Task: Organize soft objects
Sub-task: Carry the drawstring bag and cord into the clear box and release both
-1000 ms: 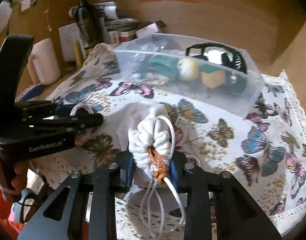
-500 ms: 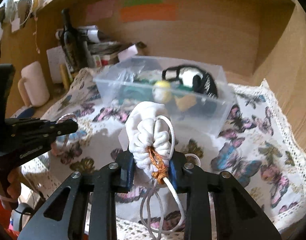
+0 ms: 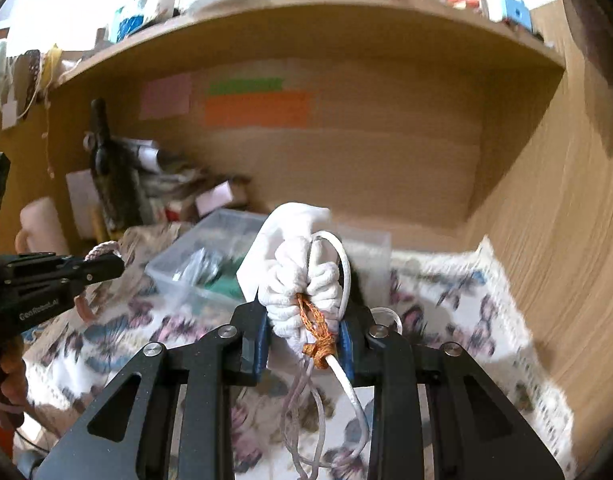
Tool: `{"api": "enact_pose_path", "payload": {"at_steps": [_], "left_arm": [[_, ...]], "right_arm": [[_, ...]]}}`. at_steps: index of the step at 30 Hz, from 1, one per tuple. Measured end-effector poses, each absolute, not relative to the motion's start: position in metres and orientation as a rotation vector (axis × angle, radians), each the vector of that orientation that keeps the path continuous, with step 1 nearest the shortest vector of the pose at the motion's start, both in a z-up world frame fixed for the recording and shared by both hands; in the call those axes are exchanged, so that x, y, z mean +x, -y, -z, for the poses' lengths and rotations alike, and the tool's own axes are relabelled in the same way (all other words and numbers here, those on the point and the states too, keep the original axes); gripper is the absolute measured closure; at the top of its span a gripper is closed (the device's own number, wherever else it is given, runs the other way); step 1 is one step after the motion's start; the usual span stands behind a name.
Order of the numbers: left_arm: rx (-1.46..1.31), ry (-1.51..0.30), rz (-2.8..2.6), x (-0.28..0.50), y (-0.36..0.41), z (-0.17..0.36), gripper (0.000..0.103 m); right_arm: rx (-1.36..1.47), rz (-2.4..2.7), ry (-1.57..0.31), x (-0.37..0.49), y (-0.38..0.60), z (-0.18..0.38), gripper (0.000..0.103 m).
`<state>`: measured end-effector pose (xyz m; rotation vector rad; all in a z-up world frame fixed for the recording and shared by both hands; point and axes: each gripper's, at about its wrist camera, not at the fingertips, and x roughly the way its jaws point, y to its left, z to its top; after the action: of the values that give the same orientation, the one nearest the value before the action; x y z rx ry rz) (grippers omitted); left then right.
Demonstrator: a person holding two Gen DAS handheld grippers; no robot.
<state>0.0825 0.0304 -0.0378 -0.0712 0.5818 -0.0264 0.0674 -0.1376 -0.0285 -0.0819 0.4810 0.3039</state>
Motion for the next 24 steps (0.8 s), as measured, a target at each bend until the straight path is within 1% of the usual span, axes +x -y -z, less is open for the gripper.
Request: {"api": "enact_pose_path", "payload": {"at_steps": [5,6,11,17,24], "left_arm": [[-0.059,-0.531,0.020,0.106,-0.029,0.018,0.099],[-0.056,-0.524,0.018,0.108,-0.028,0.015,0.099],[-0.044,-0.501,0.028,0.130,-0.024,0.004,0.099],[-0.039,-0.535,0.040,0.161,-0.023,0.012,0.099],[-0.028,-0.623,0.057,0.192,-0.019,0.040,0.099]], "right_arm": [[-0.102,-0.288,-0.413,0.079,0.137,0.009,0.078],[-0.133,-0.278,-0.364,0.082,0.136,0.005,0.078],[-0.145,-0.265,-0.325,0.096,0.127,-0.009,0.078],[-0.145,-0.297,-0.360,0.123,0.118,-0.005,0.078],[-0.189,-0.316,-0.461,0.152,0.104,0.023,0.078]]}}
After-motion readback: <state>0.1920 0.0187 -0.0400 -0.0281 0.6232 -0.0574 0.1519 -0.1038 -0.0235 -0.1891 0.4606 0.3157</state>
